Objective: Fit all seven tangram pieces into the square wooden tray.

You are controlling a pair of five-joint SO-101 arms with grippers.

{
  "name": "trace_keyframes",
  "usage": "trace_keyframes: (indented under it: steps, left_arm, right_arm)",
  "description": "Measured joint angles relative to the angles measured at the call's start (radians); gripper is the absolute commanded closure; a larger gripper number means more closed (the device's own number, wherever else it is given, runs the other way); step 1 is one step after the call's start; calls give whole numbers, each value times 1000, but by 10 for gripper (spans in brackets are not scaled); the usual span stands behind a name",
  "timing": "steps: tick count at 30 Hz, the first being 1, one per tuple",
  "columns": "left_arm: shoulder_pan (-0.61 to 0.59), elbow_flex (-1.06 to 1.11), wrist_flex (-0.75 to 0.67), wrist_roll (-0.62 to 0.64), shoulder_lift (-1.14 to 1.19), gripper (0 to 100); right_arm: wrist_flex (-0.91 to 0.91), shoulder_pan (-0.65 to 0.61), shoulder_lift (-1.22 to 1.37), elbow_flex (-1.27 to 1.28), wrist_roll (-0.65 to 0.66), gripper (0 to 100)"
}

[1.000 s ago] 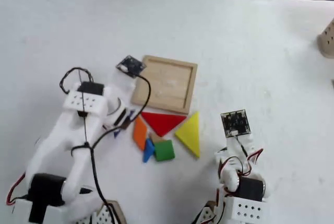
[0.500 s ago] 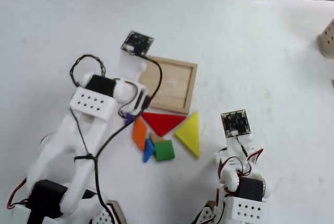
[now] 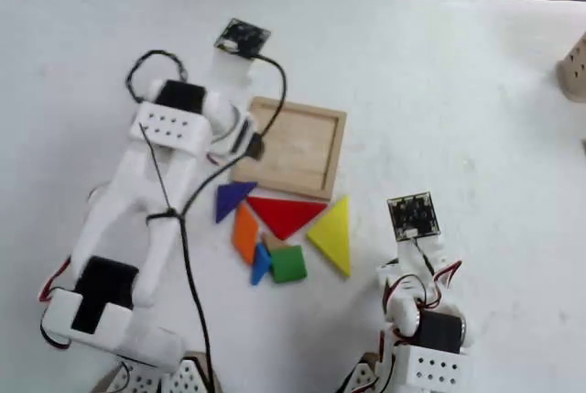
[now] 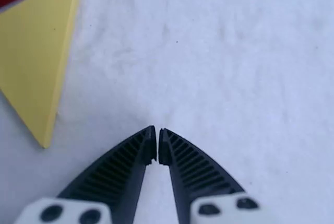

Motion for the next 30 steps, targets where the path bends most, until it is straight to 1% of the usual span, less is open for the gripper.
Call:
trace_keyframes:
  steps: [3,5,7,13,16,19,22,25,30]
  left_arm:
    - [-68,32,14,-157,2,692]
    - [-83,100,-3,-262,2,692]
    - [-84,192,-58,-308,2,691]
    - [-84,404,-285,-336,2,688]
    - [-84,442,-344,-361,3,688]
    - [-84,450,-354,-407,3,688]
    - [-84,451,-376,-404,21,690]
    - [-63,430,-382,-371,80,691]
    - [-58,258,-276,-292,233,691]
  right_arm:
    - [0,0,0,0,0,981]
    - [0,0,0,0,0,981]
    - [0,0,0,0,0,981]
    - [0,0,0,0,0,981]
    - [0,0,0,0,0,981]
    - [0,0,0,0,0,981]
    - [0,0,0,0,0,981]
    - [0,0,0,0,0,981]
    - [0,0,0,0,0,981]
